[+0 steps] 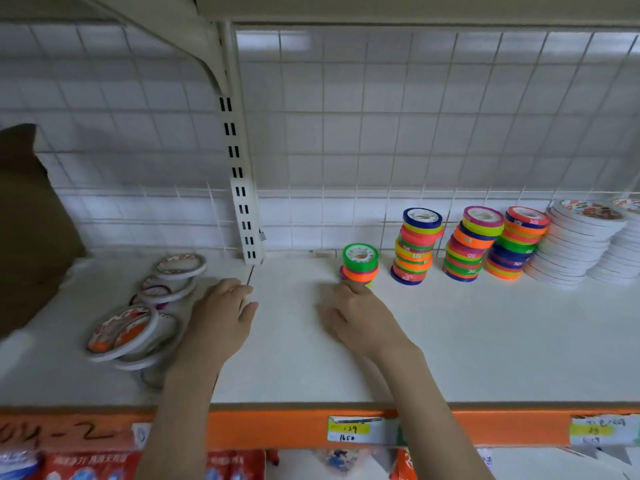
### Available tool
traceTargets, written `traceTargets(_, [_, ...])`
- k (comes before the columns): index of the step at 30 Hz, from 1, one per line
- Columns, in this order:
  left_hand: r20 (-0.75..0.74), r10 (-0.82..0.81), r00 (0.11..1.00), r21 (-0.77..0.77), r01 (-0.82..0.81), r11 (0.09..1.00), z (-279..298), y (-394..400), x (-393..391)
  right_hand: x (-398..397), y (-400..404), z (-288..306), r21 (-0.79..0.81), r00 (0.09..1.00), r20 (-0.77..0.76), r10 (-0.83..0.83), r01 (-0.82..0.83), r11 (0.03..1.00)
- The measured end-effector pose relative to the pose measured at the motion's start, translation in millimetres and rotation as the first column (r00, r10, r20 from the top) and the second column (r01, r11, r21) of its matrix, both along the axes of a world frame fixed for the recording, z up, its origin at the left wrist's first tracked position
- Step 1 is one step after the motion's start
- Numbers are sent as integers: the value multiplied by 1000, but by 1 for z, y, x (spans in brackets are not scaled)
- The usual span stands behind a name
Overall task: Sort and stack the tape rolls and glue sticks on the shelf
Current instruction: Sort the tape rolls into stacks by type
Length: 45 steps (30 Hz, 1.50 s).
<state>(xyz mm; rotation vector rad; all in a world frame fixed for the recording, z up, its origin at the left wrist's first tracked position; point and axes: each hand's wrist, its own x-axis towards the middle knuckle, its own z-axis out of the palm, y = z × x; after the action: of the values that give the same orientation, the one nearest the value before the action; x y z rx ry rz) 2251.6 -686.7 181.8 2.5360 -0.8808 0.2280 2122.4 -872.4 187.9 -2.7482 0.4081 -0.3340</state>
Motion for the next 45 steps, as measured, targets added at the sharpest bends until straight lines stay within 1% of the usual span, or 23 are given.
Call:
traceTargets(3, [8,61,998,-59,-61,996,4,40,20,21,26,6,21,998,-1,68,-68,997])
traceTargets(6, [18,140,990,-20,-139,990,5,76,43,41,52,6,34,994,-21,109,-108,994])
traceTargets(10, [23,185,983,-60,-183,981,9,109,63,61,80,6,40,989,-27,148,-147,988])
traceTargets(12, [19,198,980,-34,-197,980,10,120,69,72,90,9,27,985,-49,163,-162,986])
traceTargets(16, [25,187,982,-50,-185,981,4,138,74,106,103,18,-43,975,-124,182,-189,981])
traceTargets(19, [42,147,988,-70,-143,987,1,150,69,141,116,23,-106,952,-204,227,-252,962])
traceTargets(23, [32,120,992,-64,-117,991,3,164,63,185,131,23,-178,926,-246,287,-334,926])
traceTargets(28, [46,113,993,-71,-109,991,5,175,59,207,136,11,-262,906,-320,276,-365,894])
traceTargets(30, [53,117,992,-69,-113,991,7,176,59,206,137,11,-291,920,-287,267,-349,891])
traceTargets(32, [51,119,992,-58,-116,992,8,173,59,200,137,14,-318,941,-217,259,-319,893])
traceTargets(34, [35,112,993,-36,-111,993,11,167,58,189,134,17,-317,953,-183,241,-289,903])
traceTargets(38, [17,73,997,-15,-73,997,17,149,61,158,125,21,-264,969,-139,206,-237,935])
traceTargets(41, [25,50,998,-12,-50,999,23,131,70,131,116,17,-214,985,-86,147,-162,963])
traceTargets(45, [-51,9,999,1,-9,1000,27,104,87,89,112,11,-116,996,54,77,-70,991])
